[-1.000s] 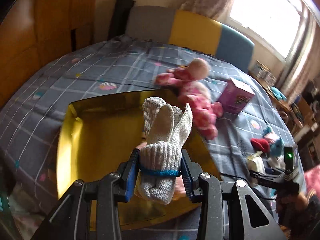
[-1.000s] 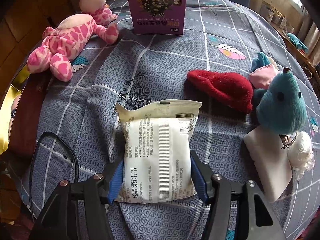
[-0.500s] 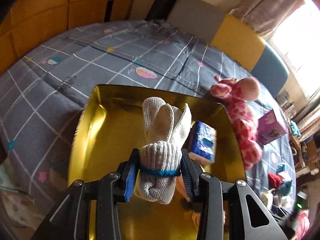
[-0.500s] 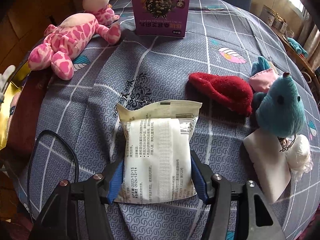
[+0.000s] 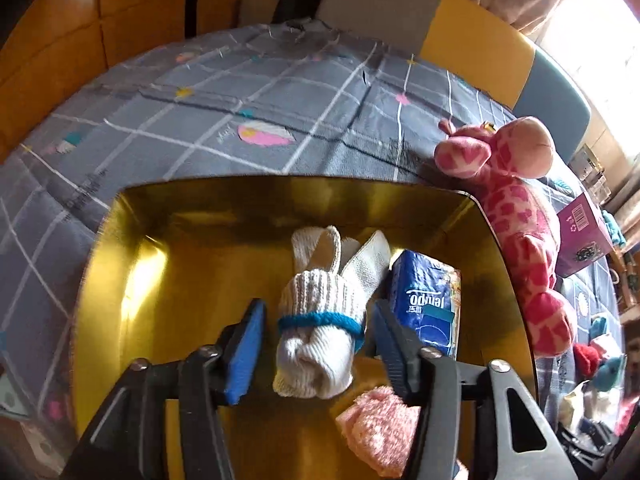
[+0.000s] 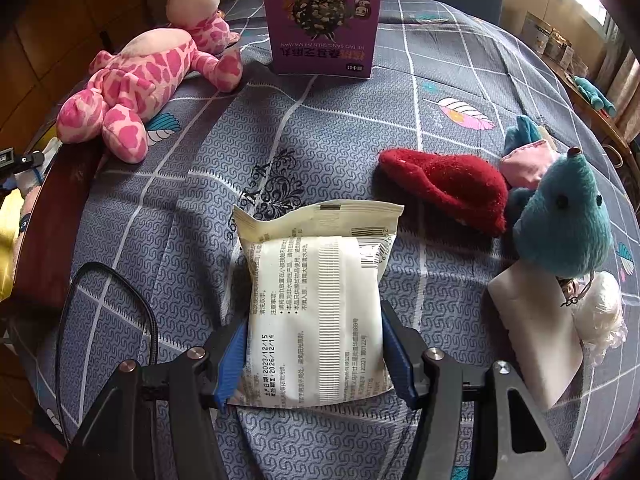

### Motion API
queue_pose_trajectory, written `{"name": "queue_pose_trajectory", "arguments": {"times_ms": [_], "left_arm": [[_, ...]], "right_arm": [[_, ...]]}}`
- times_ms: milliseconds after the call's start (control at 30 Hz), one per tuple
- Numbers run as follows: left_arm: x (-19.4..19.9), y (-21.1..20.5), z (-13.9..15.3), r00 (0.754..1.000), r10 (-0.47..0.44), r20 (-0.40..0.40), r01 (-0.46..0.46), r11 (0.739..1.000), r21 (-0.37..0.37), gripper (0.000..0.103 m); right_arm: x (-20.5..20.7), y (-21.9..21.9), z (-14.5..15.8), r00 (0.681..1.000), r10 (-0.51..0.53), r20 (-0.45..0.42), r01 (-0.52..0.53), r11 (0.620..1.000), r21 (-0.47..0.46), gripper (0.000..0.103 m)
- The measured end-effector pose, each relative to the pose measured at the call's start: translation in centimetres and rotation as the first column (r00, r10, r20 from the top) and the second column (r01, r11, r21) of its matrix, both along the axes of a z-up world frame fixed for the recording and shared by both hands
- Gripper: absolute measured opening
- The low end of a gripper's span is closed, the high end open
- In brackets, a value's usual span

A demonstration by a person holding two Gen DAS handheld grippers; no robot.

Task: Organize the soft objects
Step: 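Place the white glove into the gold tray and open the left gripper, then carry the white packet into the gold tray and release with the right gripper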

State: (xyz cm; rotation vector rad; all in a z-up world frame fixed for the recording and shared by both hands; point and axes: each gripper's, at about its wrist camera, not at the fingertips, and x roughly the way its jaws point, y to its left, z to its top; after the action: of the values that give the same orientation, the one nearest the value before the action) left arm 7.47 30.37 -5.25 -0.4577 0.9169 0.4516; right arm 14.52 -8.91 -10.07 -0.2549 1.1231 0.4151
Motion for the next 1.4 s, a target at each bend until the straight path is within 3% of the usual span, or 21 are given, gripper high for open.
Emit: {"name": "queue_pose_trajectory", "arguments": {"times_ms": [100, 267, 433, 967, 1200, 1400], "left_arm": [[-1.5, -0.7, 1.6, 1.000, 0.012, 0.022, -0.014, 0.997, 0.072, 0.068], [-4.4, -3.1, 4.7, 0.997, 0.000, 0.077, -0.015, 0.980, 0.198, 0.086], [-7.0, -5.4, 6.6, 0.993, -0.013, 0.121, -0.019, 0.966, 0.259, 0.103], [-12.3, -8.3, 7.9, 0.989, 0.021, 0.146, -0.065, 0.952, 0.298, 0.103], [-13.3, -7.6, 7.7, 0.985, 0.067, 0.159, -0.112, 0.949, 0.295, 0.103], [-14.0, -6.2, 7.1, 0.984, 0.129, 0.123, -0.164, 0.929, 0.333, 0.103]], "right_arm": [[0.1, 0.0, 0.0, 1.000, -0.005, 0.001, 0.005, 1.000, 0.000, 0.061], [0.1, 0.1, 0.0, 1.000, -0.005, 0.008, 0.005, 1.000, -0.008, 0.061], [0.0, 0.2, 0.0, 1.000, -0.003, 0.017, 0.004, 1.000, -0.015, 0.061], [-0.5, 0.2, 0.2, 0.999, -0.015, 0.045, 0.016, 1.000, -0.026, 0.061], [-0.9, 0.2, 0.2, 0.997, -0.039, 0.066, 0.042, 0.999, -0.033, 0.060], [-1.1, 0.4, 1.7, 0.995, -0.081, 0.051, 0.081, 0.997, -0.011, 0.058]]}}
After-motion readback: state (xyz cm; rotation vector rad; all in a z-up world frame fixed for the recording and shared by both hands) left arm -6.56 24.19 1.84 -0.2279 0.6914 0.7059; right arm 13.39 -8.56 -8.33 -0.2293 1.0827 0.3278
